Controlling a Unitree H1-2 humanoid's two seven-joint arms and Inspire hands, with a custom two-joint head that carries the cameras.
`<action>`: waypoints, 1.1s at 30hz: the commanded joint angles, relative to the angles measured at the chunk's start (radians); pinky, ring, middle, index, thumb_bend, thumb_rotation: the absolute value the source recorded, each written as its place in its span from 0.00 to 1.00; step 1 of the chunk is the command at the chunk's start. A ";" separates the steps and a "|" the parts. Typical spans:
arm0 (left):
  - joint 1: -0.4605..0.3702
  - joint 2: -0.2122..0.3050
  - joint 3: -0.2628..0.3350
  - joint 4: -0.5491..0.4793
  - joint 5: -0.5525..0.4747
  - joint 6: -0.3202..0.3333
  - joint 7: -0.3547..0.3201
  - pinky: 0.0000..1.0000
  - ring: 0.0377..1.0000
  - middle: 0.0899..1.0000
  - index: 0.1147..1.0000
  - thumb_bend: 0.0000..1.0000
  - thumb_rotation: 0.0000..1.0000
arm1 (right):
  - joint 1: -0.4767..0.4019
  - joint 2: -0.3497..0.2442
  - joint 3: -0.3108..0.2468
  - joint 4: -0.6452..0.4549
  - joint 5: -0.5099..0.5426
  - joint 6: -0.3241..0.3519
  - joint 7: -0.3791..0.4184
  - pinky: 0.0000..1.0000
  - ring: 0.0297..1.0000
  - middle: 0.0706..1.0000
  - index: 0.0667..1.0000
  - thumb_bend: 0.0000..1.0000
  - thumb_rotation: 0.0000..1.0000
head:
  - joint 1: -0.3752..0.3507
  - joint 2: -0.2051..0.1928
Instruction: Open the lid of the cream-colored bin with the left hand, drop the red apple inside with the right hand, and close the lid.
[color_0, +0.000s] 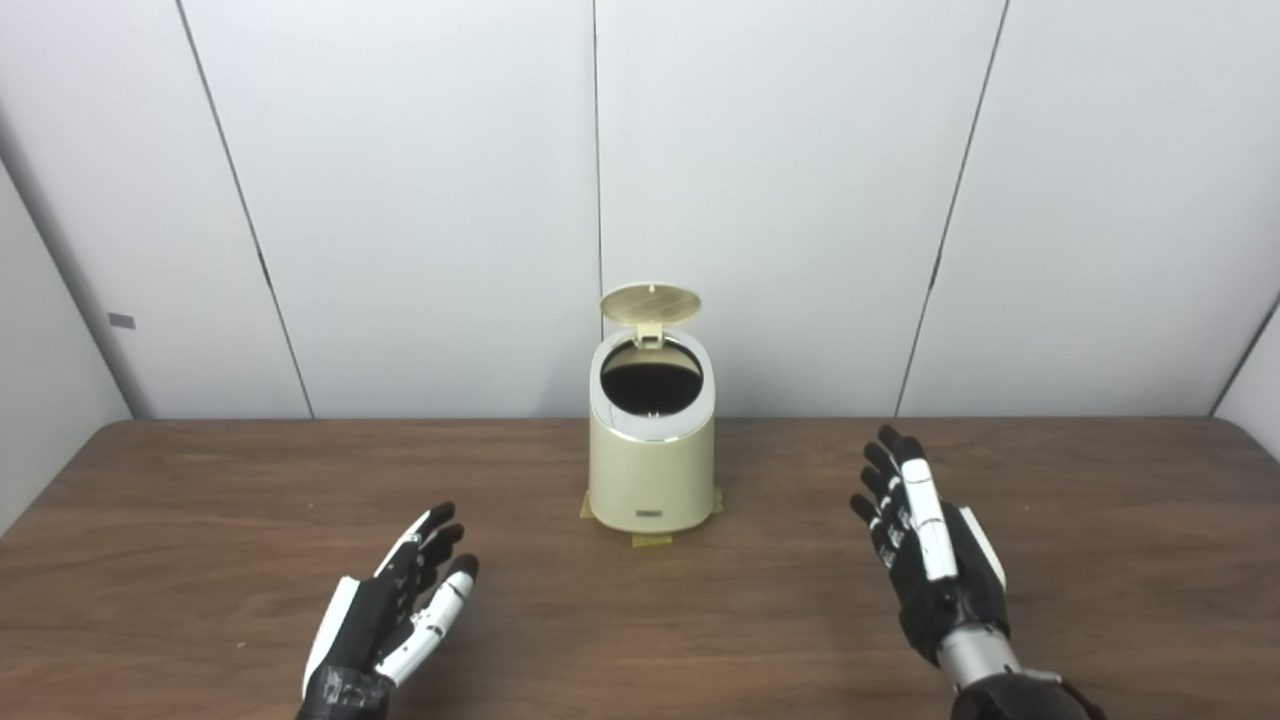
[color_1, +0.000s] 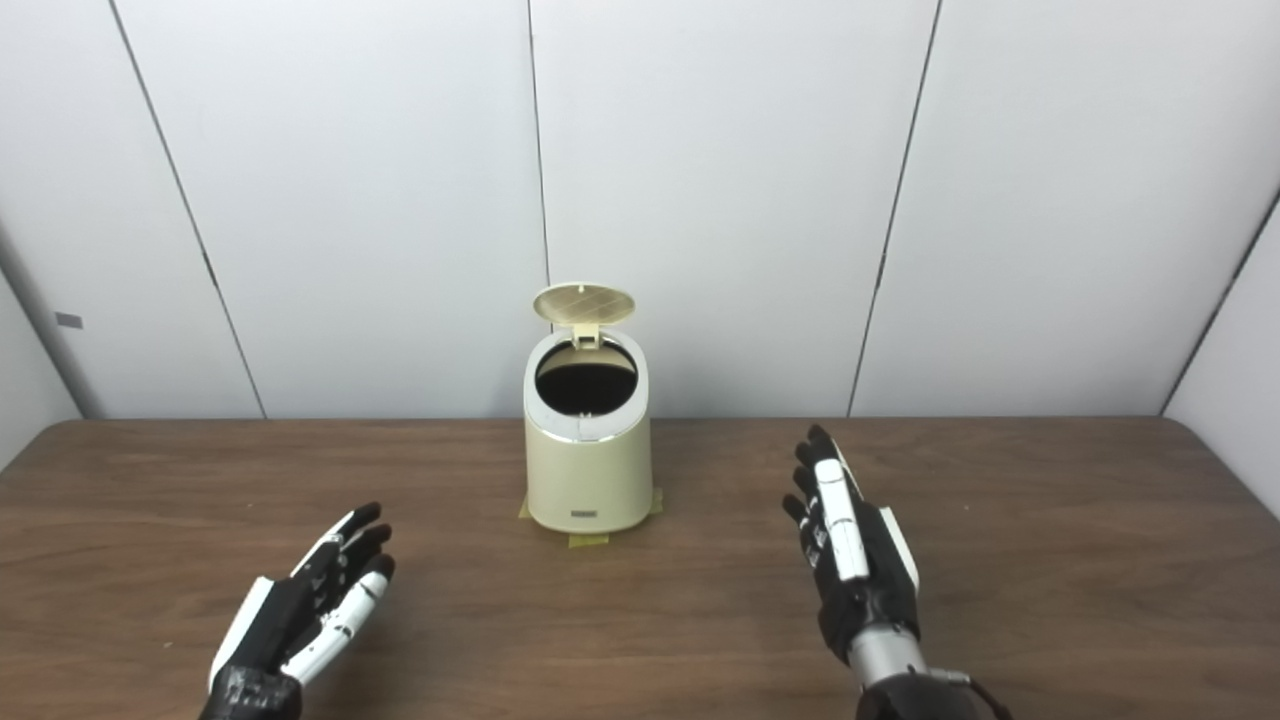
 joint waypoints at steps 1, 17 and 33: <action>-0.081 0.022 0.010 0.000 -0.024 -0.032 -0.007 1.00 0.94 0.92 0.95 0.33 0.57 | -0.016 0.006 0.012 -0.024 -0.002 -0.095 -0.001 0.97 1.00 0.98 0.98 0.50 1.00 | 0.003 -0.001; -0.416 0.065 0.017 0.180 -0.047 -0.020 0.002 0.92 0.93 0.93 0.94 0.40 0.68 | 0.055 -0.018 0.059 0.088 -0.100 -0.316 -0.048 0.92 0.95 0.92 0.95 0.56 0.98 | -0.003 -0.102; -0.592 0.064 -0.035 0.369 -0.018 -0.060 0.018 0.89 0.90 0.89 0.91 0.42 0.67 | 0.065 -0.028 0.081 0.142 -0.146 -0.353 -0.067 0.88 0.92 0.89 0.94 0.52 1.00 | -0.001 -0.180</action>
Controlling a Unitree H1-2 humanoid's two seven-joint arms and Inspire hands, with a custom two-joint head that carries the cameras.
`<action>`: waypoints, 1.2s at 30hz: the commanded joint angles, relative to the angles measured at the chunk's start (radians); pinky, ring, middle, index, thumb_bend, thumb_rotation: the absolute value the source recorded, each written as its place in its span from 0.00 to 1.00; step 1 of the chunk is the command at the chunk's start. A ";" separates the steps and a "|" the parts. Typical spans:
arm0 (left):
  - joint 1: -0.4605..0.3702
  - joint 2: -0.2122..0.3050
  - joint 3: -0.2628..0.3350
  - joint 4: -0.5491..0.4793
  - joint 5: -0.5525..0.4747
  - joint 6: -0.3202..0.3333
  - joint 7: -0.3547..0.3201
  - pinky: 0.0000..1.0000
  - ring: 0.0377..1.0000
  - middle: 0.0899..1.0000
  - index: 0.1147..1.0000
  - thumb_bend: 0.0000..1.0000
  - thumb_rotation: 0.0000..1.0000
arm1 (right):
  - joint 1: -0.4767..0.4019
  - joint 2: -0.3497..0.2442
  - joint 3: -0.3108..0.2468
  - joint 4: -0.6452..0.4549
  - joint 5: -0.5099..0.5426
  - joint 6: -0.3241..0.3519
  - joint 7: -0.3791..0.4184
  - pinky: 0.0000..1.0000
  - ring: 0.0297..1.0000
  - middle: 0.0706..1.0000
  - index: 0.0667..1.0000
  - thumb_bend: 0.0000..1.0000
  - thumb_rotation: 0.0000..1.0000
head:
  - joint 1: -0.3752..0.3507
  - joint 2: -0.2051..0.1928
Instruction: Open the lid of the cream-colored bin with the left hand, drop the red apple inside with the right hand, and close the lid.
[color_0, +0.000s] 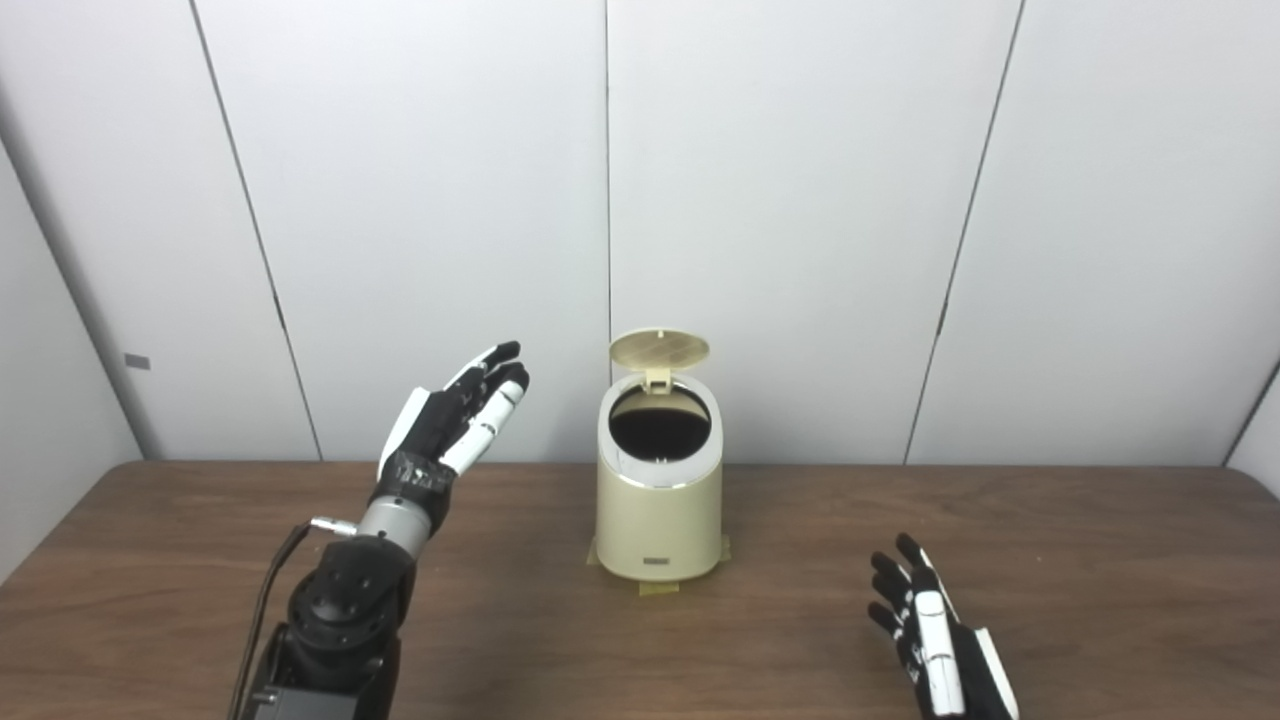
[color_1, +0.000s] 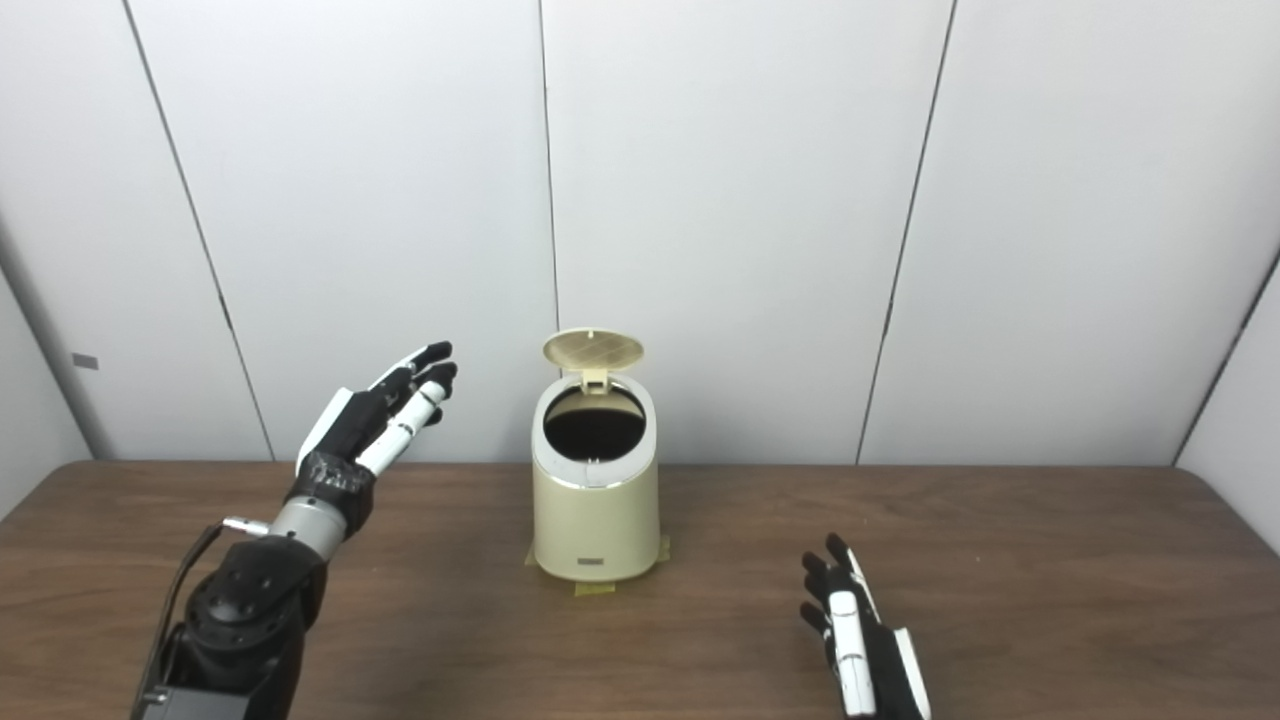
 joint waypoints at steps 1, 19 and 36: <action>-0.067 0.003 -0.008 0.003 0.012 -0.046 0.008 0.89 0.90 0.89 0.91 0.43 0.67 | -0.022 -0.005 0.007 -0.016 -0.004 -0.054 0.000 0.88 0.92 0.89 0.94 0.51 1.00 | 0.000 -0.009; -0.170 -0.013 -0.046 0.162 0.023 -0.135 0.000 0.91 0.91 0.90 0.91 0.45 0.79 | -0.033 -0.047 0.040 0.052 -0.053 -0.103 0.012 0.84 0.91 0.90 0.95 0.54 1.00 | -0.006 -0.055; -0.286 0.016 -0.137 0.303 0.191 -0.231 0.034 0.93 0.95 0.92 0.89 0.46 0.90 | -0.038 -0.072 0.054 0.067 -0.066 -0.103 0.016 0.82 0.91 0.89 0.97 0.50 1.00 | -0.012 -0.054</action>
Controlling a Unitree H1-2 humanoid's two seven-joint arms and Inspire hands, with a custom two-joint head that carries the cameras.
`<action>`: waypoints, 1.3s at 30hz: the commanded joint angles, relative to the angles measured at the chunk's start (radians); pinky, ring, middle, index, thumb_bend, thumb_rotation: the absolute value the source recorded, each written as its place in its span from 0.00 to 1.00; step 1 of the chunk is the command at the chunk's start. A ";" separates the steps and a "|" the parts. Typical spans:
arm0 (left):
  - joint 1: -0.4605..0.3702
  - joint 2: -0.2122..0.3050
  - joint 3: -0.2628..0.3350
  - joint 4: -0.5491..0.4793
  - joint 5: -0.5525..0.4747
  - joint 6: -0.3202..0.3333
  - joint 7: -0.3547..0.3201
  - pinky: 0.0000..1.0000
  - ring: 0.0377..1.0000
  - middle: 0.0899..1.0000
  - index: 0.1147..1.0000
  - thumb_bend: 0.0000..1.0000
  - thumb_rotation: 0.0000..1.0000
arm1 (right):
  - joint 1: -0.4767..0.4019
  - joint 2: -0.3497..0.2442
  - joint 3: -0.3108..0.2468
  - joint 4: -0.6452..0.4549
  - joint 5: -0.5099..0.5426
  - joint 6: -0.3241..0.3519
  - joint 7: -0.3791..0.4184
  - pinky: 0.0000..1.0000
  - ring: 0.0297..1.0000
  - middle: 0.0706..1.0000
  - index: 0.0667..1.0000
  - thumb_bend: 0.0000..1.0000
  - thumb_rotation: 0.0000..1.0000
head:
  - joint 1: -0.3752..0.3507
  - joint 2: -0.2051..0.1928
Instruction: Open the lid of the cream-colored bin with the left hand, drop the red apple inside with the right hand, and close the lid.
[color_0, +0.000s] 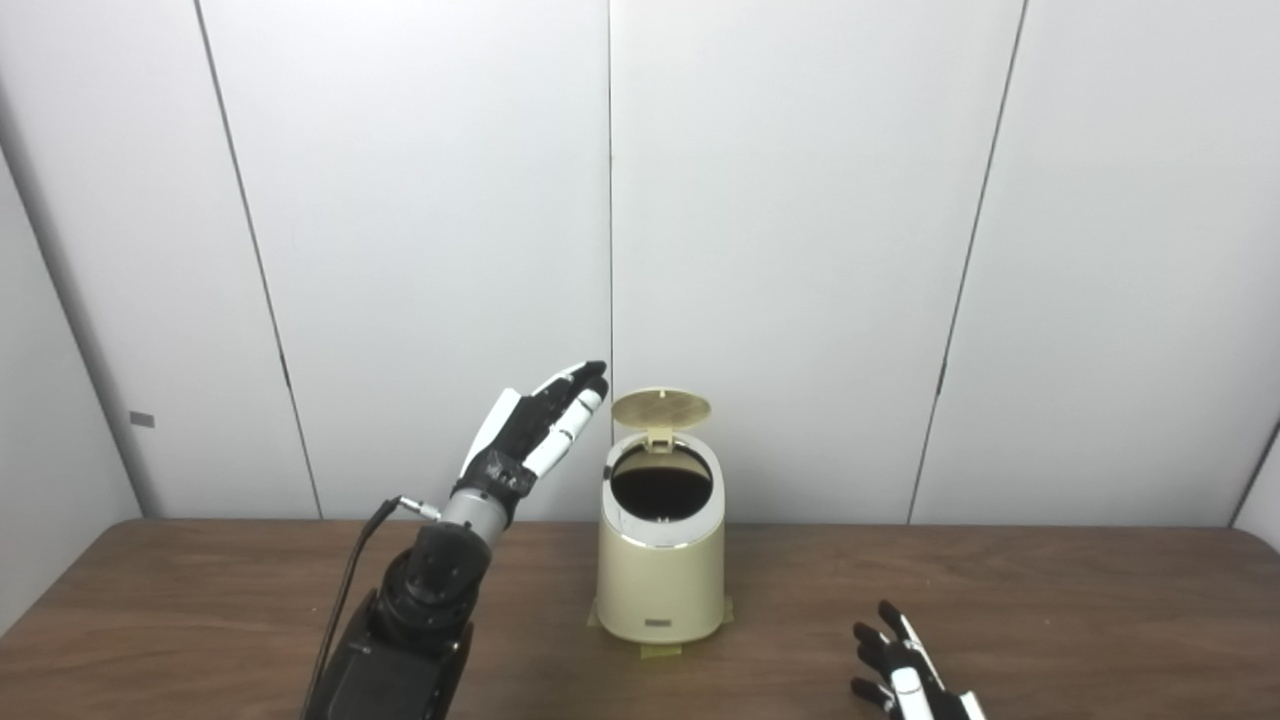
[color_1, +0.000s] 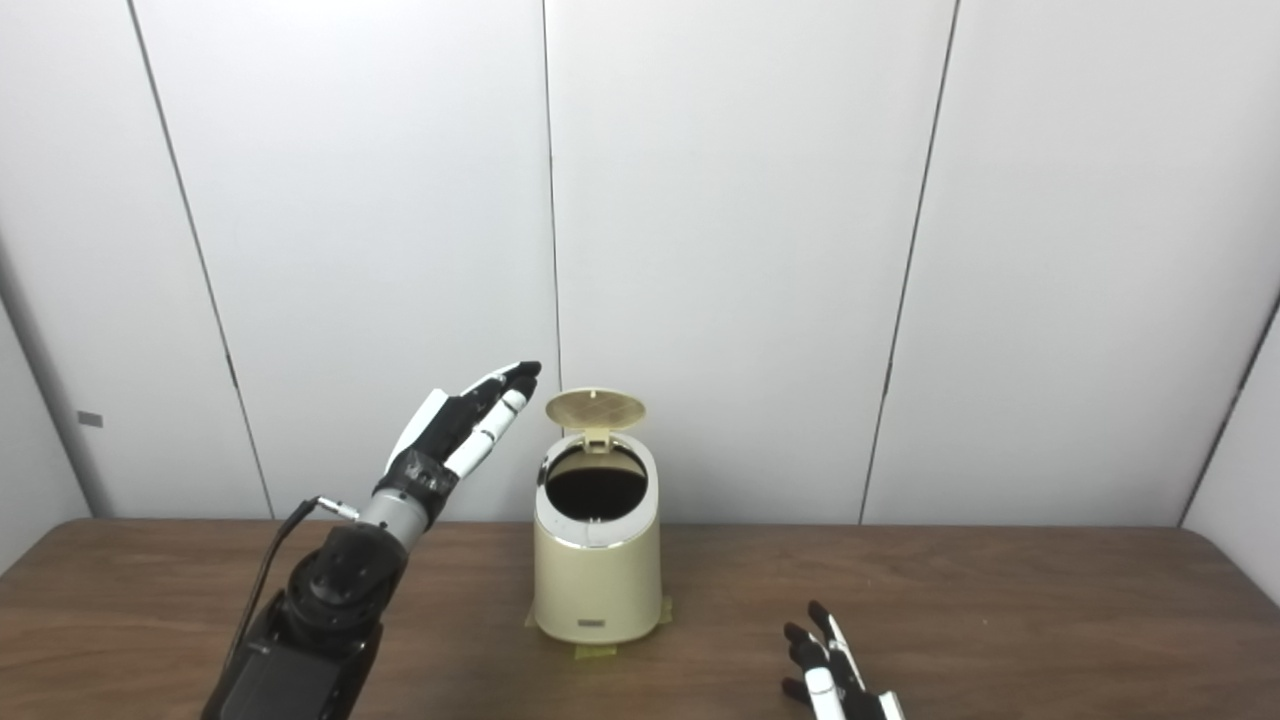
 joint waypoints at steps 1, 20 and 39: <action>-0.092 0.032 -0.026 -0.019 0.070 -0.020 0.021 0.92 0.94 0.92 0.89 0.47 0.92 | -0.026 -0.011 0.005 -0.006 -0.023 -0.029 -0.004 0.81 0.90 0.89 0.97 0.50 1.00 | 0.000 0.000; -0.172 0.136 -0.260 -0.022 0.466 -0.043 0.000 0.88 0.90 0.88 0.86 0.54 0.94 | -0.024 -0.036 0.051 0.020 -0.197 -0.005 -0.057 0.99 0.91 0.86 0.97 0.50 1.00 | 0.007 0.007; -0.183 0.165 -0.328 -0.022 0.650 -0.102 -0.022 0.90 0.87 0.84 0.82 0.56 0.86 | -0.035 -0.049 0.051 0.065 -0.214 -0.031 -0.088 1.00 0.92 0.85 0.96 0.49 1.00 | 0.015 0.016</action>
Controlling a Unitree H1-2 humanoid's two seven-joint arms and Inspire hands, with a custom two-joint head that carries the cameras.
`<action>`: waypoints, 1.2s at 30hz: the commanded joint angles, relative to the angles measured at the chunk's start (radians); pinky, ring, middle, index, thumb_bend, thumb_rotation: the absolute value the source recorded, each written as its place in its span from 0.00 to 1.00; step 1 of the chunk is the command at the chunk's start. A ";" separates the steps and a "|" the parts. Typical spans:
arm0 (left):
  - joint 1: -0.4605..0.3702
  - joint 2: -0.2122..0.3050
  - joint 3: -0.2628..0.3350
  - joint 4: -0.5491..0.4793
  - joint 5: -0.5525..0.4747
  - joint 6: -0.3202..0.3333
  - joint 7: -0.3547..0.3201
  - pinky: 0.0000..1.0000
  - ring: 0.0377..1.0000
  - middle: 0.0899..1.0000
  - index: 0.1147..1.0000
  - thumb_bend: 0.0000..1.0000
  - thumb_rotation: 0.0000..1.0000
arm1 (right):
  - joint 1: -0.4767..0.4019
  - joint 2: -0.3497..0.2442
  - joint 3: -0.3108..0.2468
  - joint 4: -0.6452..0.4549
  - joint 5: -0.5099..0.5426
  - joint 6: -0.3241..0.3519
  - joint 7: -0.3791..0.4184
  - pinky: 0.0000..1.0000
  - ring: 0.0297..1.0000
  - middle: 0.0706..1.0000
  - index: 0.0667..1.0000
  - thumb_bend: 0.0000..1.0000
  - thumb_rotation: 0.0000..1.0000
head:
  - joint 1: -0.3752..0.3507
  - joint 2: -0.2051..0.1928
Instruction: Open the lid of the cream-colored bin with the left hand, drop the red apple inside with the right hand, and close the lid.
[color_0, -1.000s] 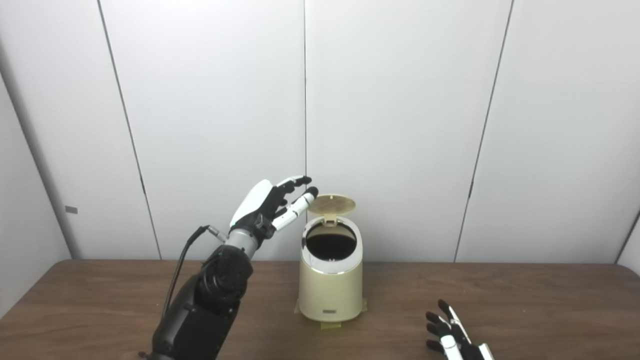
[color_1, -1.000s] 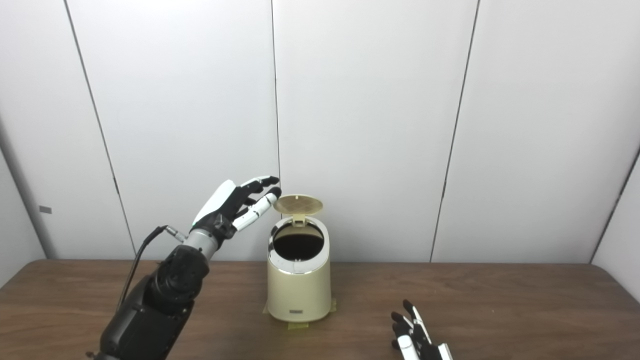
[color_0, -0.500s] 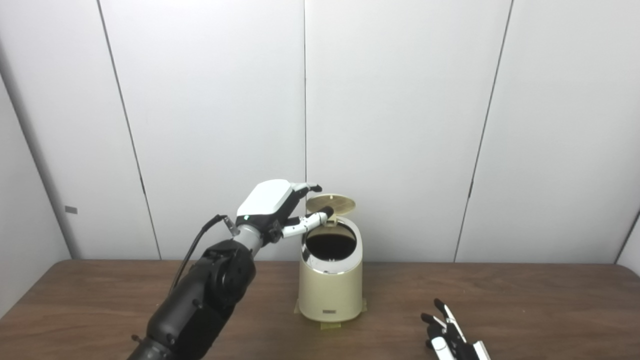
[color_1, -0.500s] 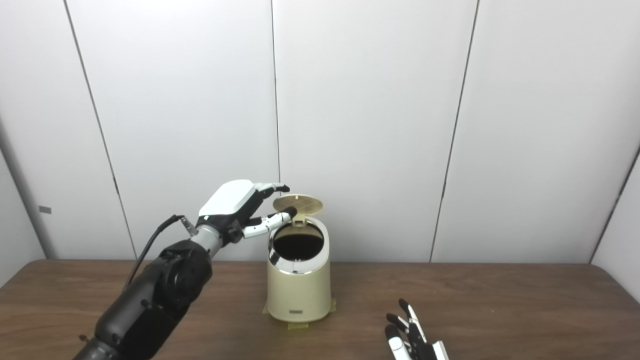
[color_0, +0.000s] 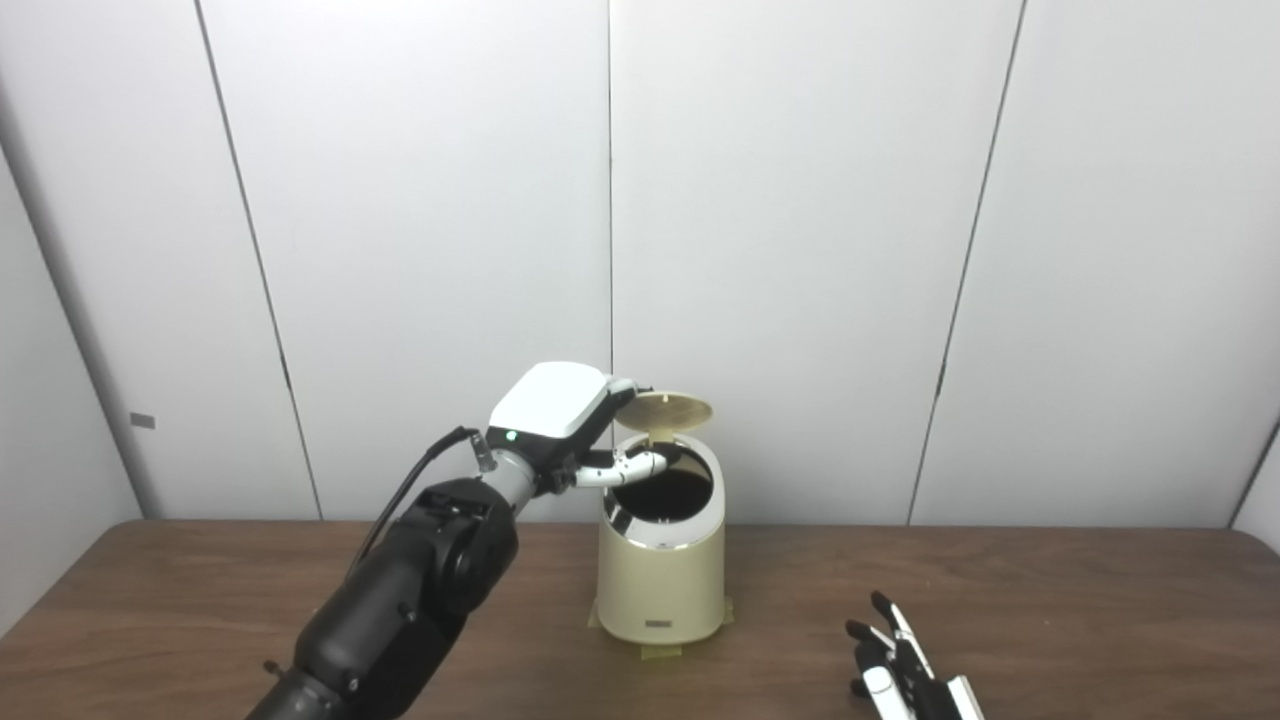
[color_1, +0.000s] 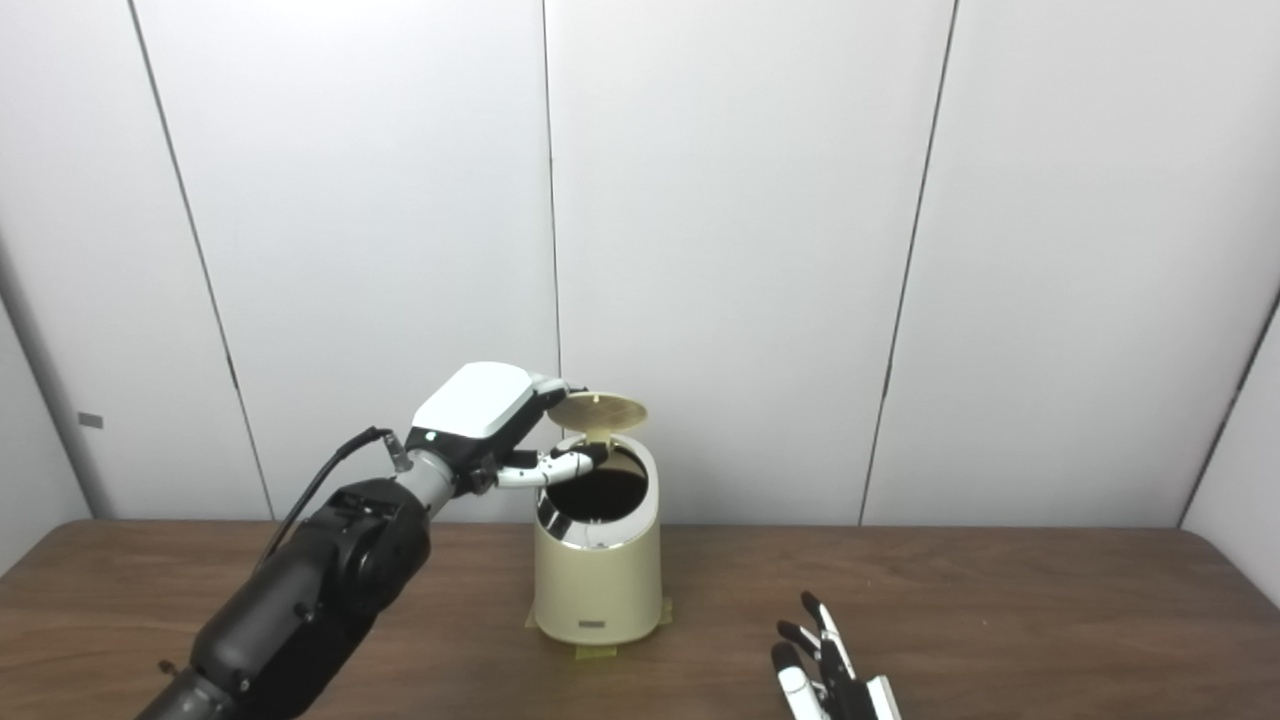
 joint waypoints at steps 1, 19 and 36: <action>-0.070 0.011 0.007 -0.008 0.023 -0.022 0.030 0.90 0.86 0.84 0.82 0.56 0.86 | -0.007 -0.015 -0.003 0.033 -0.021 -0.021 -0.012 1.00 0.92 0.85 0.96 0.49 1.00 | 0.001 0.000; -0.031 0.049 -0.029 -0.076 0.146 -0.037 -0.032 0.93 0.87 0.84 0.82 0.56 0.90 | -0.016 -0.013 -0.009 0.039 -0.008 -0.006 -0.017 1.00 0.91 0.84 0.96 0.50 1.00 | -0.005 0.019; 0.023 0.073 -0.037 -0.157 0.222 -0.046 -0.084 0.96 0.88 0.82 0.81 0.55 0.90 | -0.009 -0.019 -0.018 0.020 0.006 0.008 -0.003 1.00 0.92 0.85 0.97 0.49 1.00 | 0.001 0.043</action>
